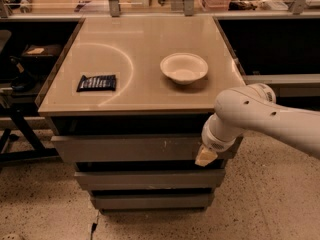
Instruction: Open top drawer
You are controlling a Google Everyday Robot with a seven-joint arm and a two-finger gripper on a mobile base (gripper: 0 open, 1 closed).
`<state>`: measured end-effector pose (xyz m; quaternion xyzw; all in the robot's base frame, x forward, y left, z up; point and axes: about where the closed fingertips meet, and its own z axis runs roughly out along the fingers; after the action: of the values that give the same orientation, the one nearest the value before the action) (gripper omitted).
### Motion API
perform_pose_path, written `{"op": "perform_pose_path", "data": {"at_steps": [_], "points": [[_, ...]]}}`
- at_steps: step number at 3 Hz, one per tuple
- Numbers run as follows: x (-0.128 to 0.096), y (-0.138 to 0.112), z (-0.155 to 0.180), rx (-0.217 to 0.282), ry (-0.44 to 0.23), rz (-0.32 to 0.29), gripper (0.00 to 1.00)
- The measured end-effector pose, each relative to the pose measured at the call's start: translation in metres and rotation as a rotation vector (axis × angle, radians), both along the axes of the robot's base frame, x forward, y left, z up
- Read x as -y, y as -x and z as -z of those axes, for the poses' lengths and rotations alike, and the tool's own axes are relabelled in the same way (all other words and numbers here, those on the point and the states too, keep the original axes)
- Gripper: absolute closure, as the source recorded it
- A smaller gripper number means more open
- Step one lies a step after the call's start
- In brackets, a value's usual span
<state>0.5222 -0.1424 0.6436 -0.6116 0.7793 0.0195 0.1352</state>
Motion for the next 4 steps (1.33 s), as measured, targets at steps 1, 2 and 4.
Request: {"op": "perform_pose_path", "data": {"at_steps": [1, 2, 4], "points": [[0.000, 0.000, 0.000, 0.000, 0.000, 0.000, 0.65], [0.000, 0.000, 0.000, 0.000, 0.000, 0.000, 0.88], [0.013, 0.018, -0.005, -0.028, -0.008, 0.023, 1.00]]}}
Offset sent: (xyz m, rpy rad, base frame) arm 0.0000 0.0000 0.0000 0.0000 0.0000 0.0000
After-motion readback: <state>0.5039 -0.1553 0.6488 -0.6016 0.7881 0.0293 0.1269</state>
